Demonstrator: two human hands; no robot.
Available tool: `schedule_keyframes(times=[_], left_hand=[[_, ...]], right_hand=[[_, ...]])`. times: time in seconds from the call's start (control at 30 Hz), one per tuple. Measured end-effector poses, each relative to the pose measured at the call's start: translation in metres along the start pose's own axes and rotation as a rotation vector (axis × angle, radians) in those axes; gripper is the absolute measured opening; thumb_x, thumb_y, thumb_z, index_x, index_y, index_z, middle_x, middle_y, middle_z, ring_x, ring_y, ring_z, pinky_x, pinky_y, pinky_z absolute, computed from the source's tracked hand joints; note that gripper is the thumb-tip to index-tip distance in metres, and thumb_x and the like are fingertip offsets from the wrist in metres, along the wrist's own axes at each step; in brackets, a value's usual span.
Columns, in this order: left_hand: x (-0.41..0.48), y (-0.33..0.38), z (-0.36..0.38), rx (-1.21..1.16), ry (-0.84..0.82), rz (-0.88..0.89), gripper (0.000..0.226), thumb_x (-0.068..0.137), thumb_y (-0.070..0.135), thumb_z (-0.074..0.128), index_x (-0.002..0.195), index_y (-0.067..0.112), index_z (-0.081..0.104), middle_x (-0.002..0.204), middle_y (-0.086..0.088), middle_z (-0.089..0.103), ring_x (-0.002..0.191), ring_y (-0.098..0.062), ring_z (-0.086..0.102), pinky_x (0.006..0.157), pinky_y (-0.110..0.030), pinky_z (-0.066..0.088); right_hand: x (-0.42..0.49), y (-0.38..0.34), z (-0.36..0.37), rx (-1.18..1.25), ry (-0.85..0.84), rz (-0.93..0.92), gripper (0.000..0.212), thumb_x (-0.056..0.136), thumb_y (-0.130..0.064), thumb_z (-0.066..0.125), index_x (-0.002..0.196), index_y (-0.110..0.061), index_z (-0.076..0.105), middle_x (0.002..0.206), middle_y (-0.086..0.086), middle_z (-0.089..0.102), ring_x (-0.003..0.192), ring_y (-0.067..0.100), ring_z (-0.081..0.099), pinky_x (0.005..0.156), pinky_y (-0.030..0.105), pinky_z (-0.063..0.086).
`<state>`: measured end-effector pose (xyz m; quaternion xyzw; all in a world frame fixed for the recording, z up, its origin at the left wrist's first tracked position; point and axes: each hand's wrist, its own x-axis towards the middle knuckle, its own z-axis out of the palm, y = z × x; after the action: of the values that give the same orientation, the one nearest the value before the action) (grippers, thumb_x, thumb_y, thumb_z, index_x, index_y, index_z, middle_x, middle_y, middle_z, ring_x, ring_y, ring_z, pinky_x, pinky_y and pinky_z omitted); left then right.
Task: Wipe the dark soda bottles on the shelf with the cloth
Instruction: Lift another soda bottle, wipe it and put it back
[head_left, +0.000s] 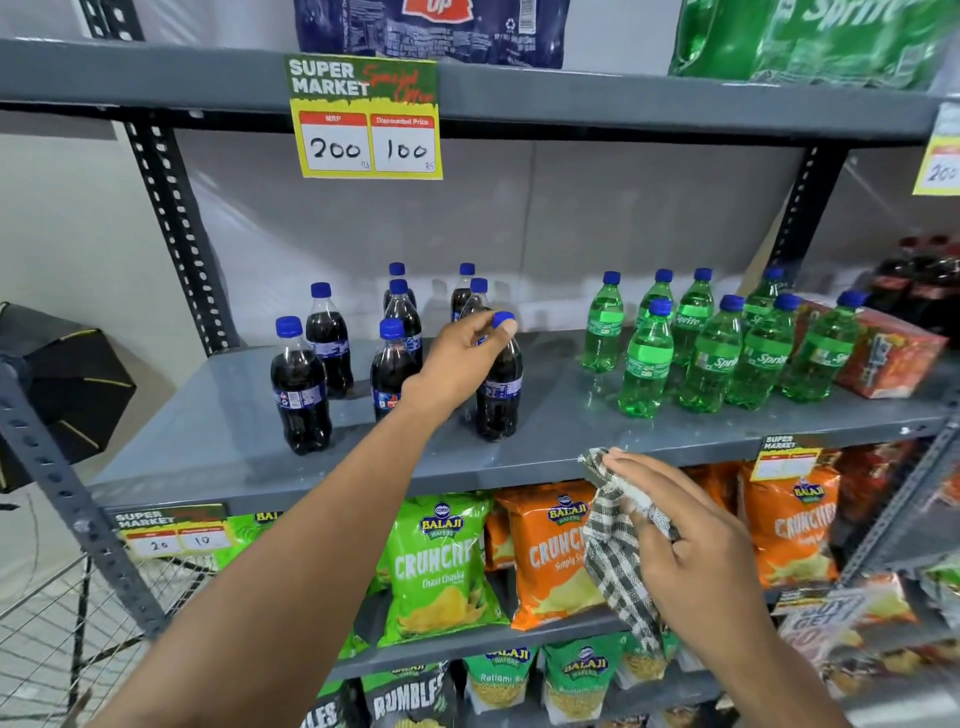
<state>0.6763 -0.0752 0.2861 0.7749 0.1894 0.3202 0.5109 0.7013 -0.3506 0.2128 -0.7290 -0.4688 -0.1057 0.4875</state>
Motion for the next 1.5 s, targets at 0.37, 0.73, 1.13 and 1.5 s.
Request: schedule_keyframes(times=[0.37,0.73,1.13,1.5], left_hand=[[-0.007,0.007,0.003,-0.283,-0.051,0.129,0.019,0.099,0.025,0.058,0.107,0.015,0.073,0.106,0.002,0.077,0.101,-0.007,0.07,0.08,-0.021,0.054],[-0.038,0.051,0.009,-0.697,-0.178,-0.001,0.025,0.096,0.031,0.06,0.097,0.009,0.071,0.097,-0.013,0.077,0.09,-0.022,0.074,0.087,-0.042,0.057],[-0.063,0.07,0.014,-0.69,-0.253,-0.109,0.018,0.092,0.024,0.069,0.091,0.006,0.071,0.086,-0.012,0.071,0.076,-0.022,0.067,0.079,-0.035,0.056],[-0.075,0.068,0.002,-0.648,-0.168,-0.123,0.022,0.086,0.03,0.076,0.081,0.009,0.071,0.076,-0.011,0.067,0.065,-0.021,0.061,0.06,-0.026,0.052]], right_hand=[[-0.004,0.0,-0.009,0.001,0.03,0.024,0.079,0.08,0.024,0.063,0.127,-0.04,0.058,0.136,-0.033,0.048,0.122,-0.019,0.046,0.086,0.0,0.045],[0.023,-0.033,-0.03,0.004,0.213,-0.122,0.04,0.089,0.0,0.068,0.125,-0.017,0.066,0.087,-0.031,0.062,0.037,-0.006,0.039,0.043,-0.001,0.026],[0.083,-0.073,-0.035,-0.194,0.09,-0.292,0.046,0.085,0.011,0.067,0.122,-0.014,0.067,0.117,-0.004,0.067,0.11,-0.001,0.057,0.099,0.011,0.041],[0.083,-0.105,-0.028,-0.61,-0.216,-0.682,0.055,0.073,-0.001,0.038,0.12,-0.014,0.065,0.118,-0.003,0.067,0.11,0.028,0.056,0.085,0.045,0.053]])
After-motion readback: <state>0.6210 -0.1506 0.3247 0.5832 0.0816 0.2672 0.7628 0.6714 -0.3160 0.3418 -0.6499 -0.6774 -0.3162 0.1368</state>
